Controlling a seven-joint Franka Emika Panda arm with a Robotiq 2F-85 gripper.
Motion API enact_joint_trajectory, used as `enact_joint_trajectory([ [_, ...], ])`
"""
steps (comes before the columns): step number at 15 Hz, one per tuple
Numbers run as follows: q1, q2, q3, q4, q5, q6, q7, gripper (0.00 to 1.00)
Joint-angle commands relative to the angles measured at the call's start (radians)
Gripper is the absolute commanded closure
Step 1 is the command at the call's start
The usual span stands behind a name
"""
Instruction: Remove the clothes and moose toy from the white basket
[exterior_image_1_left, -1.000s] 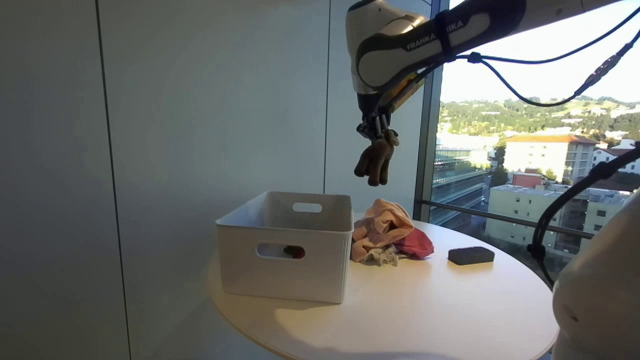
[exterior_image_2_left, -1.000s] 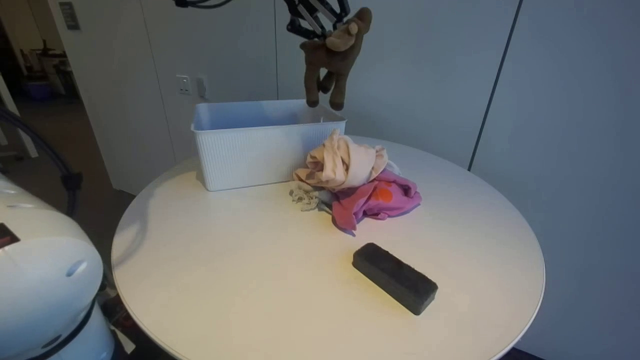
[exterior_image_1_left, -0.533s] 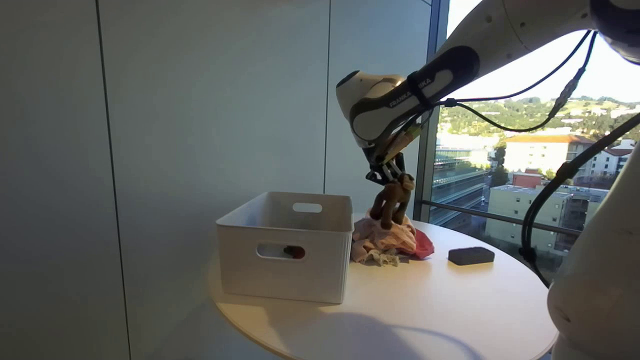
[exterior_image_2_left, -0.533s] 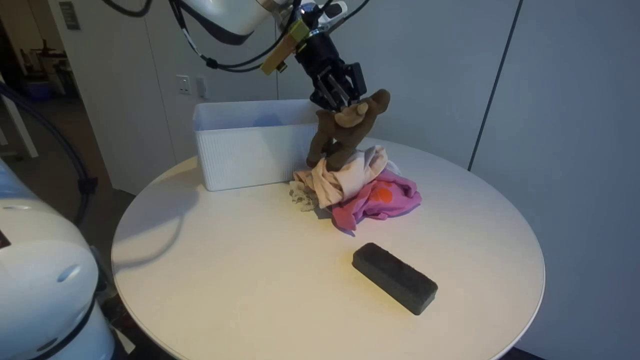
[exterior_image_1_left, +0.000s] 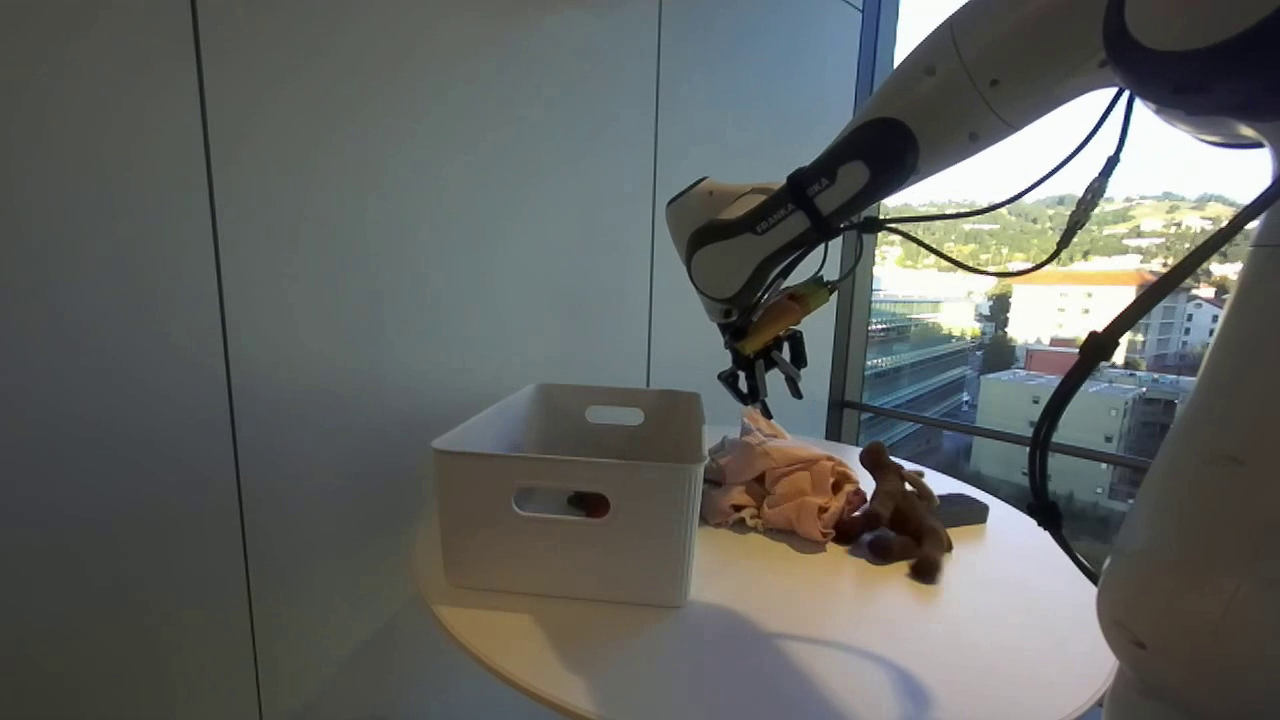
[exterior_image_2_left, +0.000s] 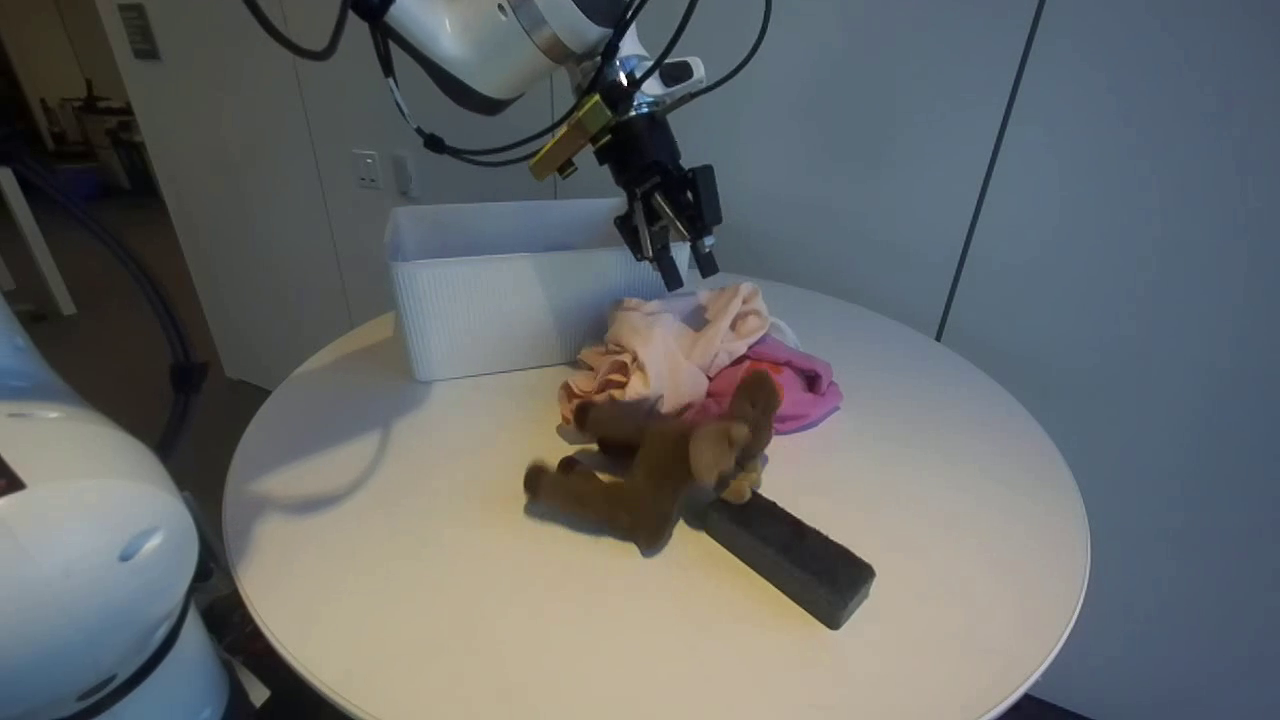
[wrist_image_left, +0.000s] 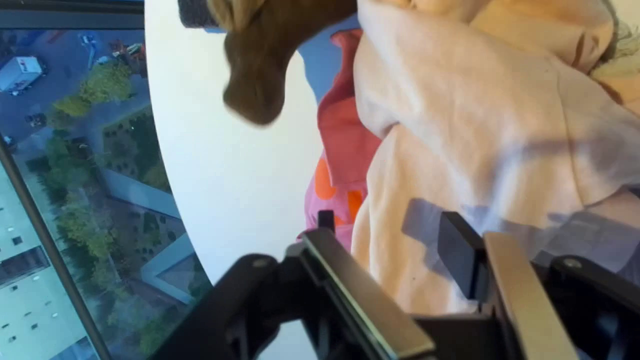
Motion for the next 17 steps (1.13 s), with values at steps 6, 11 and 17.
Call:
enact_joint_trajectory([
  [6,0.085,-0.380,0.058,-0.073,0.057,0.046,-0.013,0.00],
  [11,0.148,-0.612,0.050,-0.119,0.243,0.048,-0.177,0.00],
  [17,0.105,-0.634,0.081,-0.109,0.304,0.014,-0.202,0.00],
])
